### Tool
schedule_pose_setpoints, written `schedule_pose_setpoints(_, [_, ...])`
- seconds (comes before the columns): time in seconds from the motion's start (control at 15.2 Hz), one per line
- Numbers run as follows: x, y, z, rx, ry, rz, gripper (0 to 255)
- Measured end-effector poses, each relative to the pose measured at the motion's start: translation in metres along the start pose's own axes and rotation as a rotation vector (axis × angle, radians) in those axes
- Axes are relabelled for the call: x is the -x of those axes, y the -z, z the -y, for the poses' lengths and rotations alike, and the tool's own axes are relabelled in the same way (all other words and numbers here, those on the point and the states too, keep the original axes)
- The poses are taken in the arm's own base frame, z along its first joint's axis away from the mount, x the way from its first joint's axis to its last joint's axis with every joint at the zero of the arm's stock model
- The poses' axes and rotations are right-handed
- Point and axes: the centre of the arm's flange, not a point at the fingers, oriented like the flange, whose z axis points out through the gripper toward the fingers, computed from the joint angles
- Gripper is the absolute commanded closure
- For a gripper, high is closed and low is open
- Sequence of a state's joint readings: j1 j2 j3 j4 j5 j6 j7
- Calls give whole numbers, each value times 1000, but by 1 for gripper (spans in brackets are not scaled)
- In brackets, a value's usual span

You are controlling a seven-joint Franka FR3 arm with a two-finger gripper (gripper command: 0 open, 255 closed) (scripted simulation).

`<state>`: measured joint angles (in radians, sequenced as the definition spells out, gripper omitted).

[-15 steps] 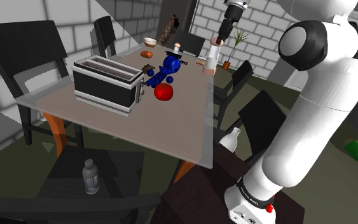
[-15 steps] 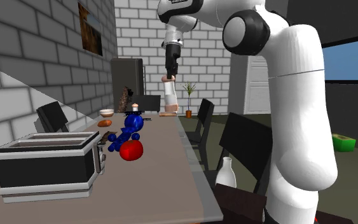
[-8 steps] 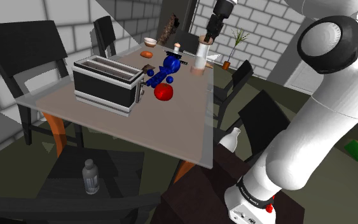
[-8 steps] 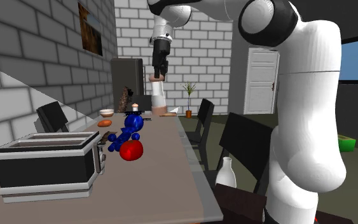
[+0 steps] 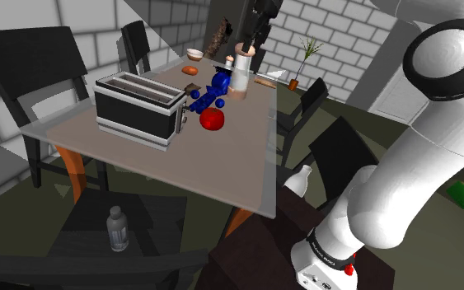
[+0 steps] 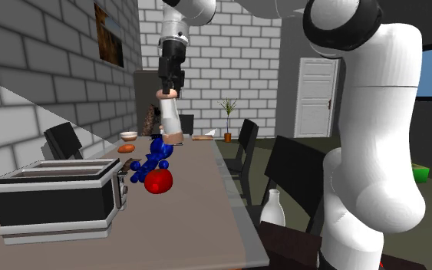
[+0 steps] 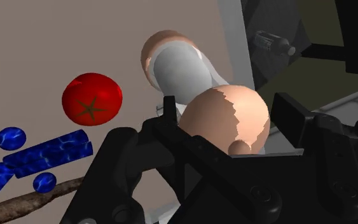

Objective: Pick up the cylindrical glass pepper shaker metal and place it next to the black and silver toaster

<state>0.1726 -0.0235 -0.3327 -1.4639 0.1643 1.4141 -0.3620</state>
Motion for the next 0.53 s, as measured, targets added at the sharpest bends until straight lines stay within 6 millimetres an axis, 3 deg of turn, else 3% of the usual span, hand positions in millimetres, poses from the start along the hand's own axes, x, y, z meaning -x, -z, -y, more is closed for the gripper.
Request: schedule_pose_setpoints(0.53, [-32, -20, 96, 1, -1, 0, 255])
